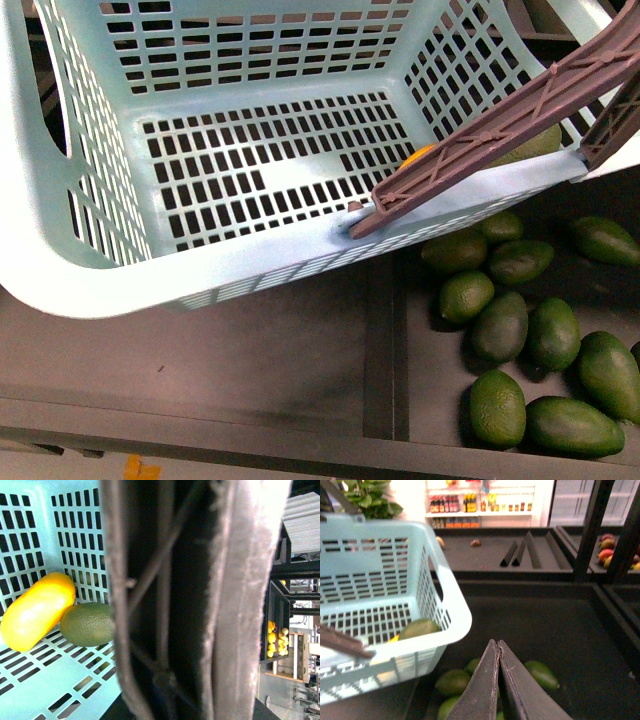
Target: Pick mango and avocado into basket
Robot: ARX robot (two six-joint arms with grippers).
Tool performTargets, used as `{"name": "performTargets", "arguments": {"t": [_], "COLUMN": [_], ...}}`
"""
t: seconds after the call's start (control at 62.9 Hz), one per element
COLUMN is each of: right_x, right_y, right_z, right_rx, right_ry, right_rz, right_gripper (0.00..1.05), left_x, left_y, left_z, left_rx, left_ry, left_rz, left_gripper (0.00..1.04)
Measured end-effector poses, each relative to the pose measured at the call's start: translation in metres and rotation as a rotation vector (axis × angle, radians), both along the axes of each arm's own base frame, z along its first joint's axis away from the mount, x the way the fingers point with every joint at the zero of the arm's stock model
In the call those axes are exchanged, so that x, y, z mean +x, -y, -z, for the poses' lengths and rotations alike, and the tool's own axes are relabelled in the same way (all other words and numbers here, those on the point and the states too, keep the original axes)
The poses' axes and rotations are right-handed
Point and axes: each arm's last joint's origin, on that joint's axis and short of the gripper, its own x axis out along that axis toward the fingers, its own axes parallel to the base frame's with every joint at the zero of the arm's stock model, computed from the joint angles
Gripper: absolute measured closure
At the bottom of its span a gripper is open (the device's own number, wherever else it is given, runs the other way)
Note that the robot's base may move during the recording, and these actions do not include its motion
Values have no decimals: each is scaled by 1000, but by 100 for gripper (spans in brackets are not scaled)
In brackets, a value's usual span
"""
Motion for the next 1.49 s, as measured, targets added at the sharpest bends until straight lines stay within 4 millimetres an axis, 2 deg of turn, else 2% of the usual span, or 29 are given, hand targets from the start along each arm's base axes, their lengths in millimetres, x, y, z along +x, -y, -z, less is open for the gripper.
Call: {"name": "performTargets", "arguments": {"t": [0.27,0.302,0.54,0.699,0.842,1.017,1.144,1.319,1.493], "right_x": [-6,-6,-6,-6,-6,-6,-6,-6,-6], "right_y": [0,0,0,0,0,0,0,0,0], "right_z": [-1,-1,-1,-1,-1,-1,-1,-1,-1], "right_rx": [-1,-1,-1,-1,-1,-1,-1,-1,-1], "right_ry": [25,25,26,26,26,26,26,26,26], "right_rz": [2,2,3,1,3,3,4,3,3], "right_gripper": [102,94,56,30,7,9,9,9,9], "left_x": [0,0,0,11,33,58,79,129,178], "left_y": [0,0,0,5,-14,-43,-65,-92,-109], "left_z": [0,0,0,3,11,29,51,96,123], "left_rx": [-1,-1,0,-97,-127,-190,-205,-226,-275], "left_ry": [-1,-1,0,110,93,10,-42,-122,-163], "left_rz": [1,1,-1,-276,-388,-511,-606,-744,-858], "left_gripper": [90,90,90,90,90,90,90,90,90]}}
